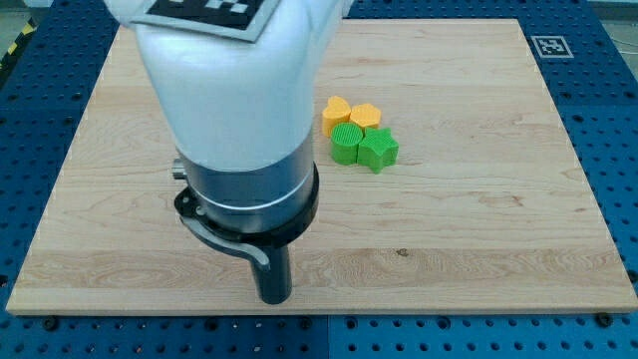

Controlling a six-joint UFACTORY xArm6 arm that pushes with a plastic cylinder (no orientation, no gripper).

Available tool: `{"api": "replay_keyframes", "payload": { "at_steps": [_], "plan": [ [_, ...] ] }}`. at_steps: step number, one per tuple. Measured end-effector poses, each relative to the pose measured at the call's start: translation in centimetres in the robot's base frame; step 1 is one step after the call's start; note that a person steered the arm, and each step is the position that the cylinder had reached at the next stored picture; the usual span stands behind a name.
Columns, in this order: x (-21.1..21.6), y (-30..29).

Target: Place red circle to the left of red star

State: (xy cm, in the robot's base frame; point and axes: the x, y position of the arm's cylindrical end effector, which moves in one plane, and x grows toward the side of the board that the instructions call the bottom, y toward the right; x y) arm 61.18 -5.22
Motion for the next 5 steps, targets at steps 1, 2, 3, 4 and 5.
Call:
{"api": "replay_keyframes", "payload": {
  "at_steps": [1, 2, 3, 4, 5],
  "plan": [
    [-1.2, -0.7],
    [-1.2, -0.7],
    [-1.4, -1.0],
    [-3.8, -0.9],
    [-6.2, -0.8]
  ]
}}
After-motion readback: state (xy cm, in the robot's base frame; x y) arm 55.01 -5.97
